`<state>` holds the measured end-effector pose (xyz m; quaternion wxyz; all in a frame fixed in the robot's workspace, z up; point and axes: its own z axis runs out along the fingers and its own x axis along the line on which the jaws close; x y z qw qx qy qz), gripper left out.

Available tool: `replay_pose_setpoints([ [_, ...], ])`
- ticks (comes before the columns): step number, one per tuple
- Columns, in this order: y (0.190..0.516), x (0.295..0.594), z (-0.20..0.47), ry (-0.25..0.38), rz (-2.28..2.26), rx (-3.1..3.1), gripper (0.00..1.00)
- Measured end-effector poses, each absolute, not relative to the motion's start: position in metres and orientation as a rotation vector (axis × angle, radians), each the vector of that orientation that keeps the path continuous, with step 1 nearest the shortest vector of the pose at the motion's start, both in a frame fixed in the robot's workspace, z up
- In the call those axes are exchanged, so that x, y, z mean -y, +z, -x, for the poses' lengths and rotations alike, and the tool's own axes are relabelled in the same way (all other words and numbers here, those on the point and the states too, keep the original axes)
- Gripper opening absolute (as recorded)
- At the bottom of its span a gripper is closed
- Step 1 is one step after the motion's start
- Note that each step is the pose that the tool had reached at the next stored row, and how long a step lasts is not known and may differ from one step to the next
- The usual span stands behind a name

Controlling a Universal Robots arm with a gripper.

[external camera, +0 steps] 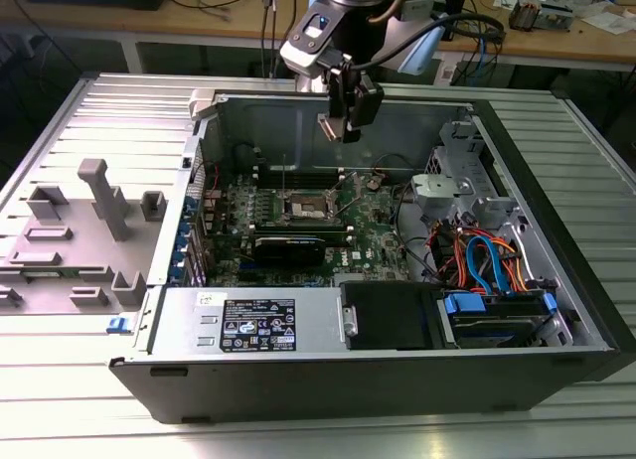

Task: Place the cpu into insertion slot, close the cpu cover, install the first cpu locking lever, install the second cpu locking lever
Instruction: 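Place the cpu into insertion slot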

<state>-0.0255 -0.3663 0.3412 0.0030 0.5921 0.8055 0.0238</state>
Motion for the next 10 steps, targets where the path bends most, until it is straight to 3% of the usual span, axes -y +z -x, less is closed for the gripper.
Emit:
replay_pose_setpoints([
  [10, 0.3377, 0.3663, 0.0254, 0.074, -1.955, -2.447, 0.54],
])
